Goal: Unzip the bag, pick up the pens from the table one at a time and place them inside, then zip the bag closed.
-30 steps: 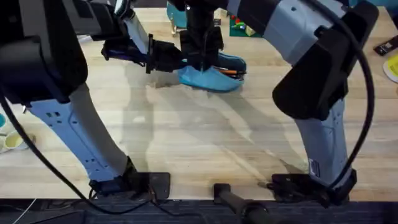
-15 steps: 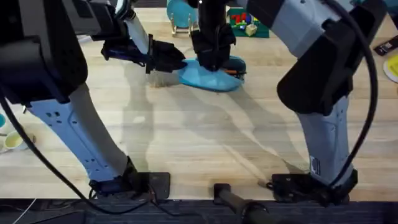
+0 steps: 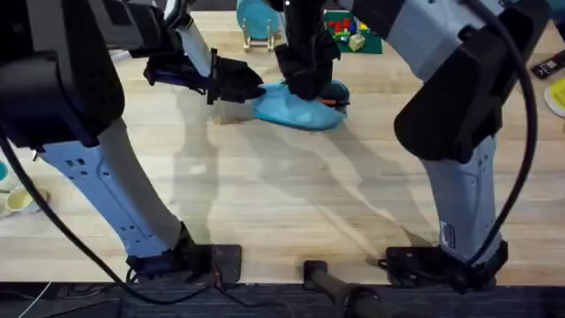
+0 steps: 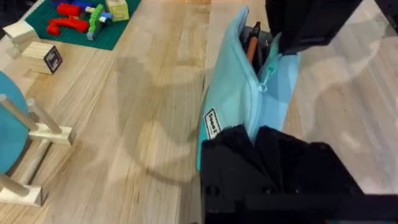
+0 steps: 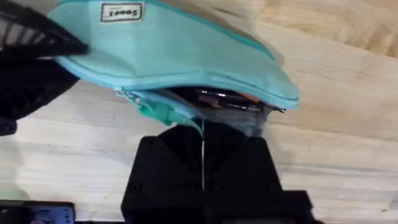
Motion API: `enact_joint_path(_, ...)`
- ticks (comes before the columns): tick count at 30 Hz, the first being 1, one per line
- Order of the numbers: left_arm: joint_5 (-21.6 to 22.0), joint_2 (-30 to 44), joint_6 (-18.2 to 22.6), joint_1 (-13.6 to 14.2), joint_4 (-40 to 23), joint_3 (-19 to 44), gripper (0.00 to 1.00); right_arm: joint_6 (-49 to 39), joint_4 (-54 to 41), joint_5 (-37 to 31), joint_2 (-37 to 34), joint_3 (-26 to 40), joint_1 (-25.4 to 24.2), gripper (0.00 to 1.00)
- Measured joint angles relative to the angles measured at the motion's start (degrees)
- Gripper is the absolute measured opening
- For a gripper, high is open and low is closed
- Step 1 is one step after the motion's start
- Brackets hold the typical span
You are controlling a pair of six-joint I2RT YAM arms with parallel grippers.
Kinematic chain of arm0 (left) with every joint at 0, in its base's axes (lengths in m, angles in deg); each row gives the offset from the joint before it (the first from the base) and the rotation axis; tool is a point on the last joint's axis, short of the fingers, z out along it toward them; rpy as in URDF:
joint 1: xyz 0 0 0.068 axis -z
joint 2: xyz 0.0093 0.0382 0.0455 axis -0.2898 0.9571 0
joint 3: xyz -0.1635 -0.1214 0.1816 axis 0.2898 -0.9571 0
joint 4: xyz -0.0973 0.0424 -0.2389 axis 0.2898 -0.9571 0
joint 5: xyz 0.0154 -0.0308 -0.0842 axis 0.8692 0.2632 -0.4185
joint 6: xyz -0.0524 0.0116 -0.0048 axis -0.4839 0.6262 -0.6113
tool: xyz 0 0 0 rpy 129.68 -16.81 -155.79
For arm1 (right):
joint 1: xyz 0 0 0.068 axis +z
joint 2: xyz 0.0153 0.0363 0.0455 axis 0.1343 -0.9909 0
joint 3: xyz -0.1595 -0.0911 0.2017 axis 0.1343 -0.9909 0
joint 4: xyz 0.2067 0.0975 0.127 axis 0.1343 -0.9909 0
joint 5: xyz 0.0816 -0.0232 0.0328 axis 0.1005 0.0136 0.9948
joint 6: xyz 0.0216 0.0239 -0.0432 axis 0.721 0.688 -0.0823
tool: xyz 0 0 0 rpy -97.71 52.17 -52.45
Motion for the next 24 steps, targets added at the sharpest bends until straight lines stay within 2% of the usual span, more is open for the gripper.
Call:
enact_joint_path(12,0.0,0.0,0.0,-0.2,0.0,0.0,0.043,-1.4,0.0,-1.3,0.0,0.0,-4.1,0.032)
enact_joint_path(24,0.0,0.0,0.0,-0.2,0.0,0.0,0.042,-3.9,0.0,-1.5,0.0,0.0,-4.4,0.031)
